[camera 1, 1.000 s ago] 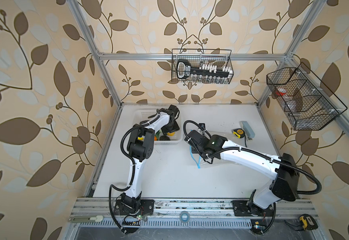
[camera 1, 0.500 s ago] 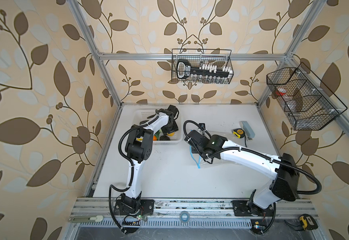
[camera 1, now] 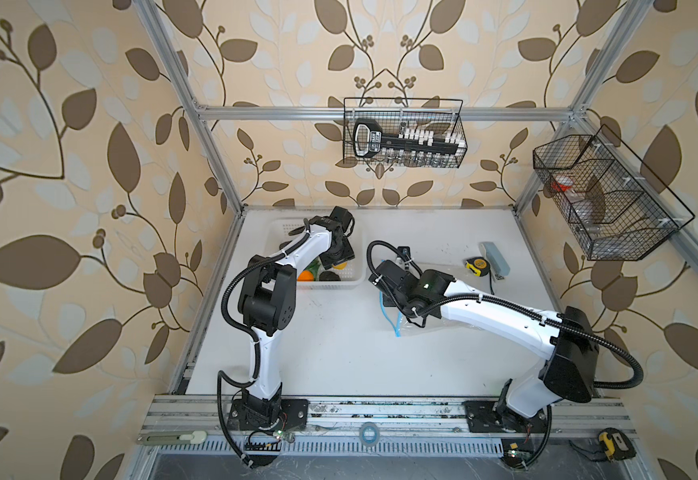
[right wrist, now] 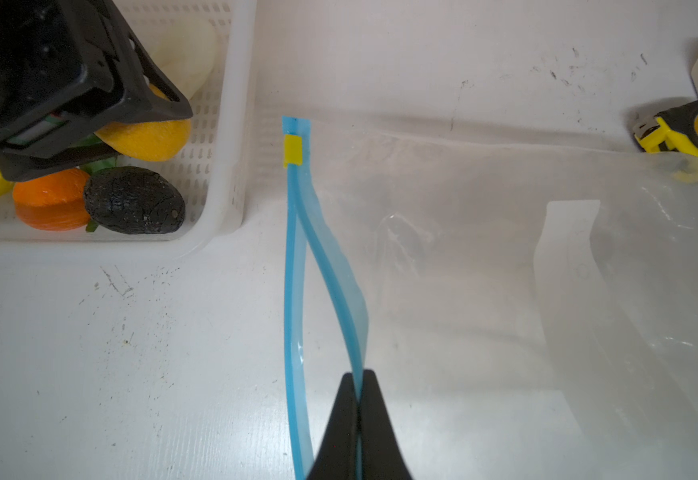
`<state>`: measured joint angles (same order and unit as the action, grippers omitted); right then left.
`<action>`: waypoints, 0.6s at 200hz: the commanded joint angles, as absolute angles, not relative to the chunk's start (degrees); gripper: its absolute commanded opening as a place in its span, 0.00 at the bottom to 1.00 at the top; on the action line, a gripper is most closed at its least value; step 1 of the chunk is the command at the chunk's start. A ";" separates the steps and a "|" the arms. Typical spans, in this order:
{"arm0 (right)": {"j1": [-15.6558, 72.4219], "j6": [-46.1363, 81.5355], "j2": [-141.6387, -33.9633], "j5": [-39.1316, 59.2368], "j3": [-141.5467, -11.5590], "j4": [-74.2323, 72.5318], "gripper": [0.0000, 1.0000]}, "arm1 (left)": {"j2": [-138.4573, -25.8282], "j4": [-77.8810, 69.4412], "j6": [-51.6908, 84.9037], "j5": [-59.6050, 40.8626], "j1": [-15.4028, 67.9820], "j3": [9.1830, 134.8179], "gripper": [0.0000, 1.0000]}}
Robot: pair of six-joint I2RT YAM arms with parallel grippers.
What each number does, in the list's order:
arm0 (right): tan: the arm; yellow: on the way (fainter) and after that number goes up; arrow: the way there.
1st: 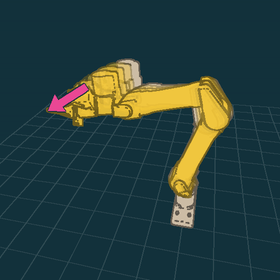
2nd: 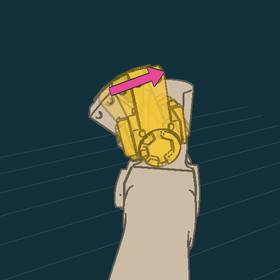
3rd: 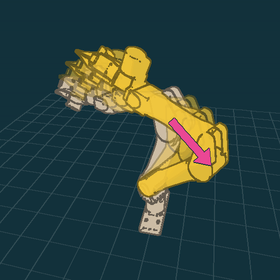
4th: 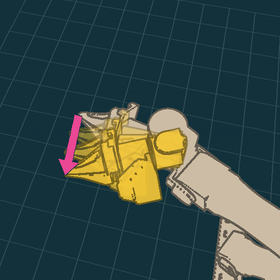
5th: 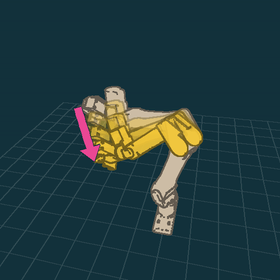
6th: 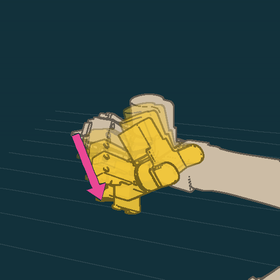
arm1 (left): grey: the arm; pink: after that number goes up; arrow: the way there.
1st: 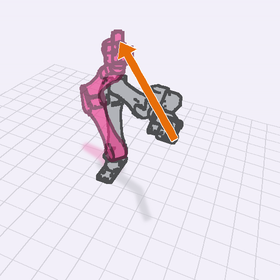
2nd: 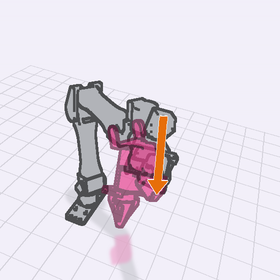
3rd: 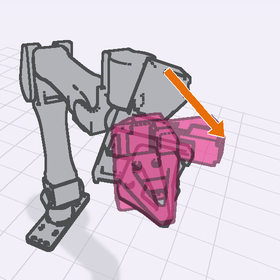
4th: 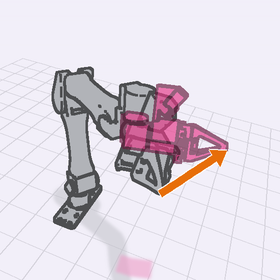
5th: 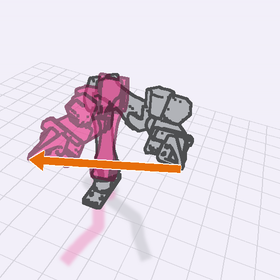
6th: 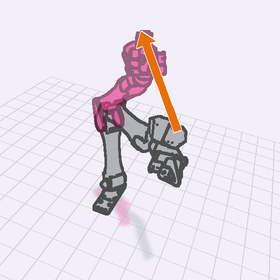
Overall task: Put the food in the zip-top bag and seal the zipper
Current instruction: 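Grasp the yellow mango in the basket with the left gripper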
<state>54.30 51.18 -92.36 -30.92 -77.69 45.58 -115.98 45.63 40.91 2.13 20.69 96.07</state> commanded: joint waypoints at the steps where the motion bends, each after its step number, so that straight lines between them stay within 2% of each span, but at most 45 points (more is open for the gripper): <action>1: 54.28 51.95 -90.10 -30.32 -76.12 45.21 0.00 | -109.75 45.59 41.92 2.73 21.18 94.61 0.53; 92: 53.74 52.16 -89.06 -27.15 -75.76 42.89 0.00 | -99.14 42.89 43.97 -0.33 21.18 85.86 0.52; 120: 53.45 52.21 -88.80 -26.06 -75.68 42.46 0.00 | -95.18 41.29 45.51 -5.68 21.92 83.76 0.52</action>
<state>53.89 51.37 -90.37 -27.35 -76.60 43.16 -100.99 42.96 43.31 -1.15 20.71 85.34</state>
